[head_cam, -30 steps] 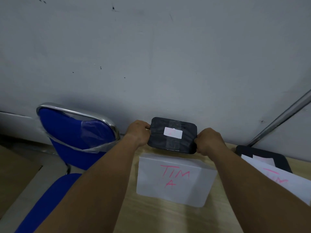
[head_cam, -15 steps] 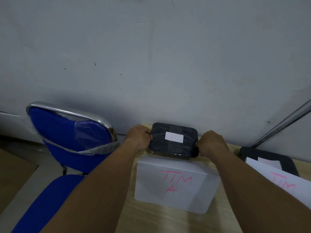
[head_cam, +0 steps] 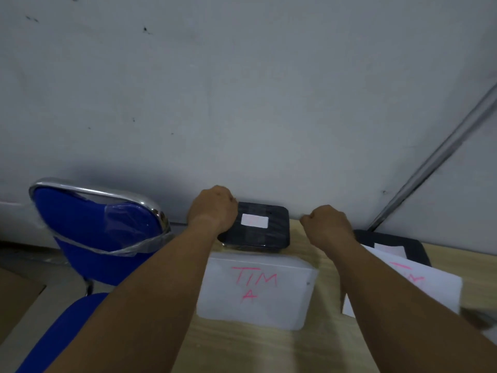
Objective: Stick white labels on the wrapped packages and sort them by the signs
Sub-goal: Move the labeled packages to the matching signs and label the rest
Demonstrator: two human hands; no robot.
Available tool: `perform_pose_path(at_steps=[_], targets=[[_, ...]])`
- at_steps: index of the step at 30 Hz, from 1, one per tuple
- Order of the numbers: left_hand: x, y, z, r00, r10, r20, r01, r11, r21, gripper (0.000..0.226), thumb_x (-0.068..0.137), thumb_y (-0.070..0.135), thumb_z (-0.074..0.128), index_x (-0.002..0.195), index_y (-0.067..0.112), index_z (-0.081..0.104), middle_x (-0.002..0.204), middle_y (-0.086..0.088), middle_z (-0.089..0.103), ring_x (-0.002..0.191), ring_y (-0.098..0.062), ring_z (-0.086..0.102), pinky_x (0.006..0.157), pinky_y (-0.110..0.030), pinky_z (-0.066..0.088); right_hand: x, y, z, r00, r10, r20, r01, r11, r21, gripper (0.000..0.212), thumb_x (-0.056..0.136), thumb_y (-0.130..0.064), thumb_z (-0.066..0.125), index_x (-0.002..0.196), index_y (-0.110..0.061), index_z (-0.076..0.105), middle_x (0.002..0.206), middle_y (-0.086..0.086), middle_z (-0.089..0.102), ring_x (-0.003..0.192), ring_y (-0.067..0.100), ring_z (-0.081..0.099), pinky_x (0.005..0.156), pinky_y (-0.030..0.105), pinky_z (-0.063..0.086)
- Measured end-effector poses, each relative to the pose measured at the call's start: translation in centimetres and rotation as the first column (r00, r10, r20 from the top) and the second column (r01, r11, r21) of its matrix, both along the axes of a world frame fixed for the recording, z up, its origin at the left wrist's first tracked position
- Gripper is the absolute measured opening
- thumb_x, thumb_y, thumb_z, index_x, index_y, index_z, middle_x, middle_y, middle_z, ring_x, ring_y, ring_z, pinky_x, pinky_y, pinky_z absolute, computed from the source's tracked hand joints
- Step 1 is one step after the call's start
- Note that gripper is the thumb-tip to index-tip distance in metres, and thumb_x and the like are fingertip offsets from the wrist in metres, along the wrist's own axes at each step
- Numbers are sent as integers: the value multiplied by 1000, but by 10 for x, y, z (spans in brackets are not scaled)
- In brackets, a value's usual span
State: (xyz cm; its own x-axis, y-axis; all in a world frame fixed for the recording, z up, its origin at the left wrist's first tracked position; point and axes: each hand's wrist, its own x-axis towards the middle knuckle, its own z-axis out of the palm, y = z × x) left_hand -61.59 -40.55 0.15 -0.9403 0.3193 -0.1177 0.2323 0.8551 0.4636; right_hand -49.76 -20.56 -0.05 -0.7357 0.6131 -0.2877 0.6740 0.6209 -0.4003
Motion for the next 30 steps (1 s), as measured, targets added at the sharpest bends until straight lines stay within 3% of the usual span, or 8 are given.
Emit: perform_pose_path(at_steps=[5, 8, 10, 14, 18, 21, 25, 30], targets=[[60, 39, 40, 927, -6, -375, 85, 977, 194, 25, 97, 36, 54, 81, 20, 65, 81, 1, 67, 71, -21, 59, 63, -32, 50, 58, -3, 37, 971, 58, -233, 5, 965, 261, 42, 96, -46, 41, 67, -18, 50, 65, -2, 51, 66, 23, 53, 55, 29, 35], [113, 58, 52, 722, -31, -691, 341, 885, 317, 25, 95, 25, 58, 73, 13, 63, 65, -2, 60, 57, -20, 53, 52, -29, 39, 111, 4, 53, 925, 90, -370, 57, 929, 366, 39, 97, -42, 43, 64, -20, 42, 64, -2, 47, 66, 26, 52, 56, 31, 30], [152, 72, 47, 628, -25, -778, 461, 817, 347, 27, 95, 22, 56, 71, 12, 61, 62, -2, 55, 54, -18, 48, 51, -31, 37, 157, 15, 57, 874, 105, -475, 118, 902, 415, 35, 96, -35, 49, 65, -20, 46, 65, 2, 54, 65, 27, 54, 54, 33, 31], [233, 109, 35, 594, -74, -801, 603, 700, 383, 35, 96, 27, 50, 66, 10, 58, 61, -2, 51, 54, -19, 45, 51, -31, 37, 255, 44, 56, 788, 106, -606, 270, 826, 495, 37, 95, -32, 44, 63, -14, 51, 59, 1, 51, 52, 22, 48, 45, 32, 35], [315, 167, 40, 557, -179, -811, 721, 588, 366, 35, 95, 27, 52, 64, 11, 56, 62, -2, 50, 56, -21, 46, 54, -33, 37, 350, 87, 56, 754, 79, -653, 340, 802, 490, 36, 96, -31, 42, 65, -15, 51, 59, -1, 49, 51, 16, 44, 43, 33, 38], [372, 212, 47, 564, -214, -797, 748, 541, 384, 37, 96, 28, 49, 64, 10, 55, 62, -3, 50, 56, -20, 45, 53, -33, 37, 414, 117, 60, 730, 78, -679, 396, 762, 513, 34, 96, -30, 43, 66, -16, 51, 60, -2, 50, 51, 12, 41, 43, 27, 34], [433, 256, 44, 568, -277, -775, 770, 513, 380, 35, 95, 27, 51, 65, 11, 55, 61, -2, 51, 55, -17, 45, 48, -34, 40, 475, 150, 62, 721, 49, -692, 457, 717, 526, 35, 94, -28, 44, 63, -13, 49, 57, 1, 46, 48, 19, 41, 43, 29, 31], [481, 293, 42, 554, -317, -770, 793, 483, 372, 39, 98, 32, 47, 66, 12, 58, 61, -1, 54, 61, -5, 39, 58, -16, 31, 520, 177, 59, 704, 21, -709, 493, 705, 511, 35, 93, -28, 45, 61, -14, 48, 56, -1, 43, 47, 14, 36, 45, 24, 24]])
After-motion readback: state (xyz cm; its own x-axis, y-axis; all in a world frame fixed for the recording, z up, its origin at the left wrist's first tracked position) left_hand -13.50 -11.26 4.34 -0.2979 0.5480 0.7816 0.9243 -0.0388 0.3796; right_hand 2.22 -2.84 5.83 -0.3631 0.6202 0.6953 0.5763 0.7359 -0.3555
